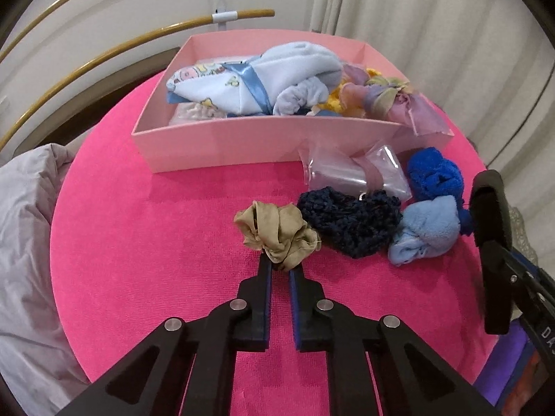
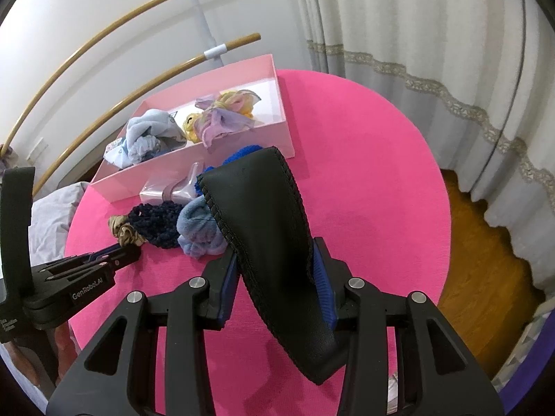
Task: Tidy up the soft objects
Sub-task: 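Lower the left gripper and grasp the beige satin scrunchie while the right holds the pouch, then lift the scrunchie with the left gripper while the right holds the pouch raised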
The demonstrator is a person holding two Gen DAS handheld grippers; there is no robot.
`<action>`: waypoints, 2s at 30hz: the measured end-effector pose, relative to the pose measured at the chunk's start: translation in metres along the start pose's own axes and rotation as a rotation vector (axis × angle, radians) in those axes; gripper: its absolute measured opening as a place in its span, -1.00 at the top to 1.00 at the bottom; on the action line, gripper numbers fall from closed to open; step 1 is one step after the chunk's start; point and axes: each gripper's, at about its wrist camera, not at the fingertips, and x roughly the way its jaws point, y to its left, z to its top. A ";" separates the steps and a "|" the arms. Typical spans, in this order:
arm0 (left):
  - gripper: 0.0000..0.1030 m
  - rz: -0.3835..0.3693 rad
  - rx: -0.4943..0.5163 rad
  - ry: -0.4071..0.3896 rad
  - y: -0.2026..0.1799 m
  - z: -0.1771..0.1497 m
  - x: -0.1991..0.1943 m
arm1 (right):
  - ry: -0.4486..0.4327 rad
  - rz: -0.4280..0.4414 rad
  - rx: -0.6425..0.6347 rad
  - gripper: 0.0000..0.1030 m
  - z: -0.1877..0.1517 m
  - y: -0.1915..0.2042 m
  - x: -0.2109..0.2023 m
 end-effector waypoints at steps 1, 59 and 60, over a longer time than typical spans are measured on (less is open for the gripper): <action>0.90 -0.005 0.001 -0.006 0.000 -0.001 -0.003 | -0.001 0.002 0.000 0.28 0.000 0.001 0.000; 0.89 0.029 0.011 -0.559 -0.011 -0.129 -0.296 | -0.477 0.035 -0.127 0.27 0.016 0.110 -0.153; 0.89 0.035 0.010 -0.565 -0.011 -0.131 -0.298 | -0.484 0.030 -0.127 0.27 0.016 0.110 -0.155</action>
